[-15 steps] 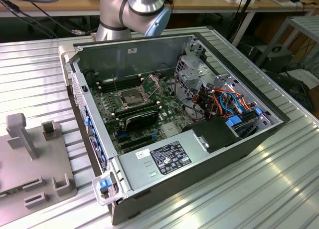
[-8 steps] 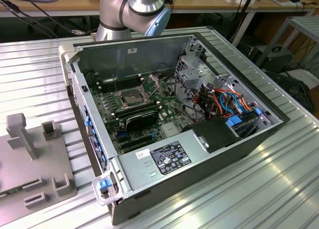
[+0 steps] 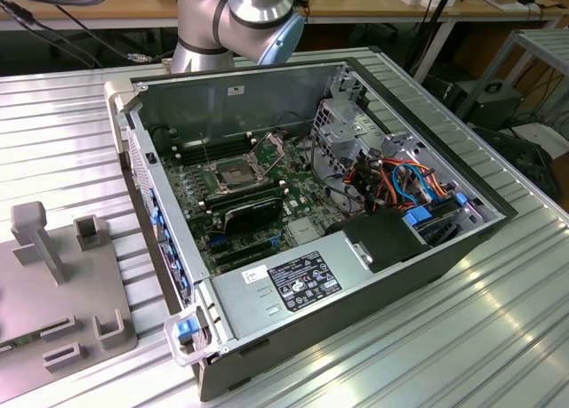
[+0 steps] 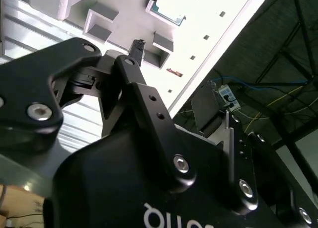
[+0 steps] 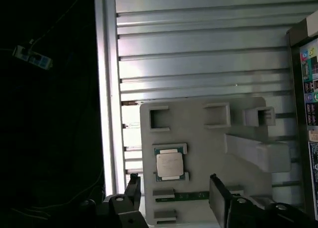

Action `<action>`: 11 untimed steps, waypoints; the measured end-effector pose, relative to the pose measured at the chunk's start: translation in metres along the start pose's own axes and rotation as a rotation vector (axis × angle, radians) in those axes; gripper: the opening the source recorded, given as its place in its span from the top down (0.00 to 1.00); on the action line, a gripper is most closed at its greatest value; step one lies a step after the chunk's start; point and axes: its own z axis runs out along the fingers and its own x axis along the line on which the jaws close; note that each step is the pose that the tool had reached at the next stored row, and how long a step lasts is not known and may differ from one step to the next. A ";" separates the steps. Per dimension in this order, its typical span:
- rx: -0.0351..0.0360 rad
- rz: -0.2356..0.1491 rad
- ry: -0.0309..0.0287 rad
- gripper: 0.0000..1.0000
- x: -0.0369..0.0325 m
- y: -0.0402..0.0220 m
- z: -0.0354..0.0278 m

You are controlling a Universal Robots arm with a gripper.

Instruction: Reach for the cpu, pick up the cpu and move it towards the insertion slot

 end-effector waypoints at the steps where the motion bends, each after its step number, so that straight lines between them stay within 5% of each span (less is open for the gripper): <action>1: -0.0003 -0.027 0.0014 0.34 0.0000 -0.0002 0.0023; 2: 0.0042 -0.034 0.0022 0.34 -0.0001 -0.0007 0.0039; 11: 0.0055 -0.036 0.0021 0.34 0.0000 -0.0007 0.0058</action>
